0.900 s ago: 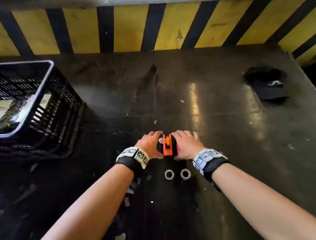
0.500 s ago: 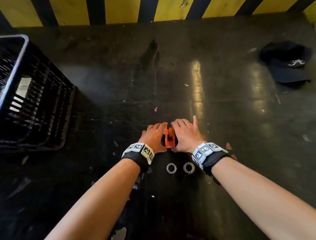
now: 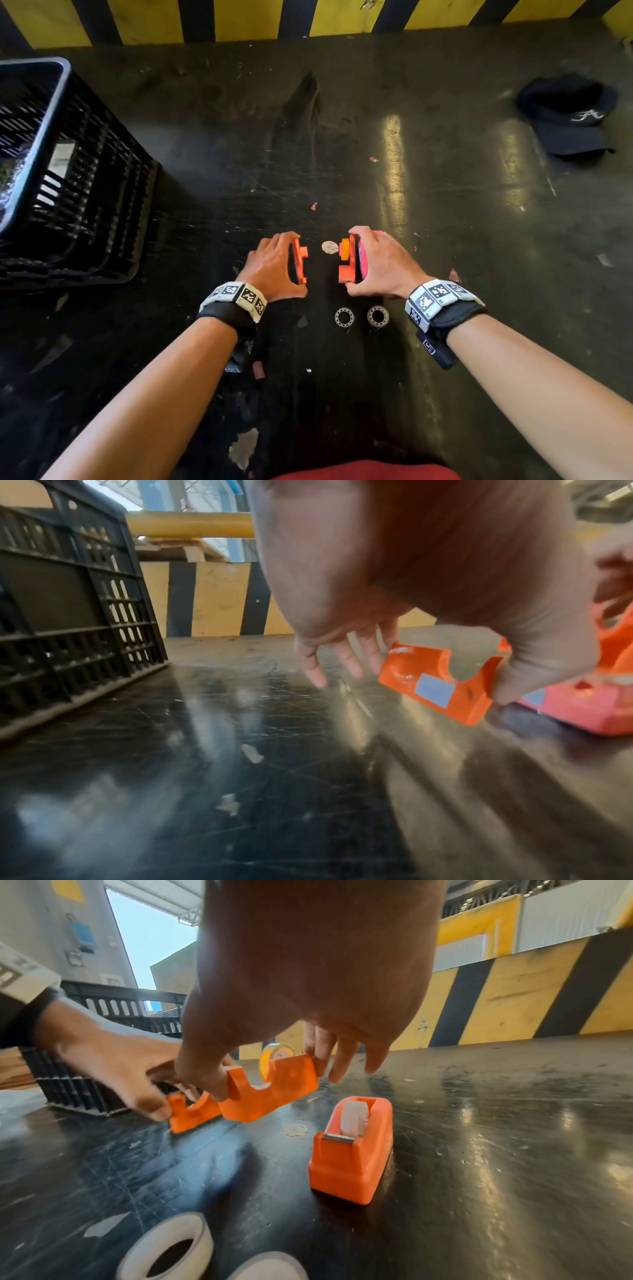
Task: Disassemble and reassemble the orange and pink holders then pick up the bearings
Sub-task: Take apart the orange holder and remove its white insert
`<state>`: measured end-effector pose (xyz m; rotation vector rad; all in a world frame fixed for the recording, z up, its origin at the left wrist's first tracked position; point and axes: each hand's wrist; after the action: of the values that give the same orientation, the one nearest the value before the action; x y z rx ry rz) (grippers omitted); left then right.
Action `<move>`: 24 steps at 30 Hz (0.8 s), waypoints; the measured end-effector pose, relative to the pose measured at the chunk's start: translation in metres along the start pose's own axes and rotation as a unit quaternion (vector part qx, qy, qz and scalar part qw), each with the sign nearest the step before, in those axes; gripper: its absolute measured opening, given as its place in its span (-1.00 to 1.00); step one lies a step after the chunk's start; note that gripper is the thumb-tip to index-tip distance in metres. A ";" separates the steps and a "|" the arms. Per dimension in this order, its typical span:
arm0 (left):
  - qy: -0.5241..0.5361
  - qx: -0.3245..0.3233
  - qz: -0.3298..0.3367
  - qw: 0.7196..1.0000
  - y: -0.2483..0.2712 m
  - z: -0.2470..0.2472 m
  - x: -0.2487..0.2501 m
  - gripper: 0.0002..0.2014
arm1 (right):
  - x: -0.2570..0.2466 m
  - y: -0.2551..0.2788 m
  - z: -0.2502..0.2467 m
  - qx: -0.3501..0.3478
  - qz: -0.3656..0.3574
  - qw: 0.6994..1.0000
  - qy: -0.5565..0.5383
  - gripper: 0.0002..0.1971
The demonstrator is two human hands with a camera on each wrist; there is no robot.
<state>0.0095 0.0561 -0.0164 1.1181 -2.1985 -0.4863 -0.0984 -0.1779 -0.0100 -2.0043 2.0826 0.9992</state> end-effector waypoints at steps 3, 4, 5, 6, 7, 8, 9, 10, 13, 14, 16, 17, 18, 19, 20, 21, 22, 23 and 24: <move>-0.068 -0.030 -0.032 0.997 0.002 0.004 -0.004 0.10 | -0.001 0.005 0.001 -0.019 0.000 0.999 -0.043 0.06; -0.083 -0.037 -0.039 0.995 0.001 0.006 -0.001 0.10 | -0.003 0.006 0.001 -0.023 -0.002 0.998 -0.055 0.07; -0.093 -0.044 -0.045 0.994 -0.001 0.007 0.003 0.11 | -0.004 0.007 0.002 -0.027 -0.003 0.997 -0.067 0.07; -0.097 -0.051 -0.054 0.993 -0.002 0.008 0.007 0.11 | -0.005 0.007 0.002 -0.030 -0.004 0.996 -0.079 0.08; -0.097 -0.057 -0.062 0.992 -0.004 0.009 0.011 0.11 | -0.005 0.007 0.003 -0.030 -0.005 0.996 -0.088 0.08; -0.093 -0.060 -0.069 0.991 -0.005 0.010 0.014 0.12 | -0.006 0.008 0.004 -0.028 -0.007 0.995 -0.094 0.08; -0.084 -0.062 -0.073 0.992 -0.005 0.011 0.016 0.14 | -0.006 0.009 0.005 -0.027 -0.008 0.995 -0.100 0.08; -0.069 -0.056 -0.068 0.994 -0.004 0.011 0.019 0.15 | -0.006 0.011 0.005 -0.024 -0.010 0.994 -0.105 0.07; 0.018 0.006 0.000 1.000 0.001 0.002 0.031 -0.13 | -0.005 0.016 0.005 -0.012 -0.009 0.993 -0.119 0.07; 0.078 0.026 0.027 0.996 0.003 -0.003 0.037 -0.31 | -0.005 0.018 0.005 -0.009 -0.008 0.992 -0.122 0.07; 0.210 0.013 0.059 0.976 0.008 -0.014 0.049 -0.52 | -0.007 0.021 0.005 -0.004 -0.011 0.992 -0.127 0.08; 0.257 -0.007 0.069 0.964 0.011 -0.018 0.054 -0.54 | -0.009 0.021 0.005 -0.005 -0.013 0.991 -0.130 0.09; 0.288 -0.023 0.077 0.954 0.014 -0.020 0.058 -0.56 | -0.011 0.023 0.006 -0.009 -0.013 0.991 -0.133 0.10; 0.305 -0.031 0.083 0.948 0.016 -0.020 0.061 -0.60 | -0.014 0.023 0.007 -0.013 -0.013 0.991 -0.134 0.11; 0.313 -0.033 0.085 0.945 0.017 -0.019 0.062 -0.66 | -0.016 0.025 0.008 -0.015 -0.015 0.991 -0.134 0.11; 0.319 -0.033 0.086 0.943 0.018 -0.017 0.063 -0.71 | -0.017 0.026 0.010 -0.016 -0.019 0.991 -0.133 0.10; 0.327 -0.029 0.086 0.941 0.019 -0.014 0.062 -0.74 | -0.018 0.026 0.011 -0.016 -0.021 0.991 -0.132 0.10; 0.337 -0.020 0.086 0.937 0.020 -0.012 0.060 -0.75 | -0.018 0.027 0.011 -0.015 -0.022 0.991 -0.130 0.09; 0.346 -0.003 0.082 0.935 0.021 -0.010 0.057 -0.74 | -0.017 0.028 0.010 -0.015 -0.019 0.992 -0.127 0.08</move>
<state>-0.0225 0.0212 0.0234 0.9061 -1.6393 -0.0064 -0.1259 -0.1602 0.0010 -1.8106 1.9013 1.2130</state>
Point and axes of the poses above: each hand's wrist, its own y-axis away from the middle knuckle, its own z-axis out of the palm, x = y × z, and after that the axes turned 12 degrees about -x, right-handed
